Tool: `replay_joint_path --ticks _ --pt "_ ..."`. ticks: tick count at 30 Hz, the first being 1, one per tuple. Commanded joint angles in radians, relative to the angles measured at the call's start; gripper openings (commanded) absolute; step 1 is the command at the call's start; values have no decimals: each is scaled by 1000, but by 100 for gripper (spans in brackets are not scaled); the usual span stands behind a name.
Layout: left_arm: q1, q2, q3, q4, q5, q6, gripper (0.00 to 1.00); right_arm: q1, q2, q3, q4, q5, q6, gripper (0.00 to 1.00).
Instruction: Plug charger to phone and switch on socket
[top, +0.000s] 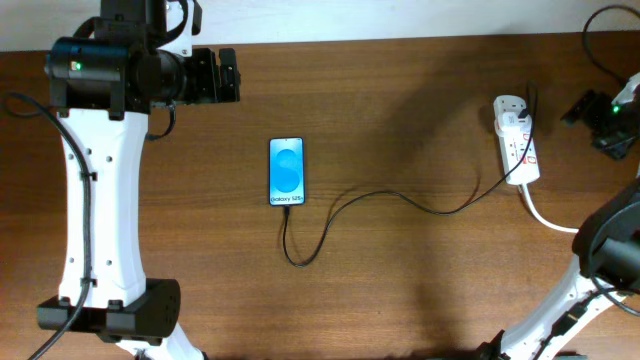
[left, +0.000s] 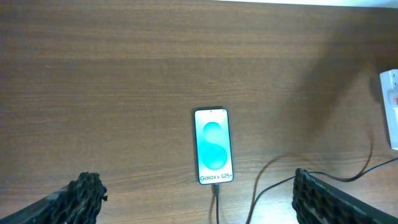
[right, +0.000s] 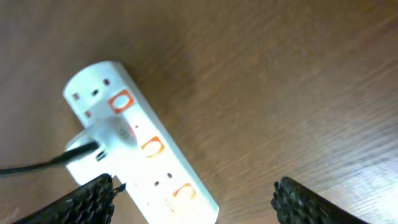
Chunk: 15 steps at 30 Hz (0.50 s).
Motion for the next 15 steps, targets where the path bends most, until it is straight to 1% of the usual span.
replay_joint_path --ticks 1,2,4,5,10,13,15 --pt "2 -11 12 -2 -7 10 100 5 -141 67 -55 -27 -50 84" --pt "2 -11 12 -2 -7 10 100 6 -208 71 -73 -77 -83 85" --pt "2 -11 11 -2 -7 9 100 8 -285 71 -94 -95 -84 86" --pt "2 -11 12 -2 -7 9 100 13 -353 71 -110 -125 -121 87" --pt "2 -11 12 -1 -7 9 100 60 -562 71 -189 -157 -199 89" --pt "2 -11 11 -2 -7 9 100 138 -679 71 -272 -160 -280 91" --pt "2 -11 11 -2 -7 9 100 220 -756 71 -351 -160 -356 91"
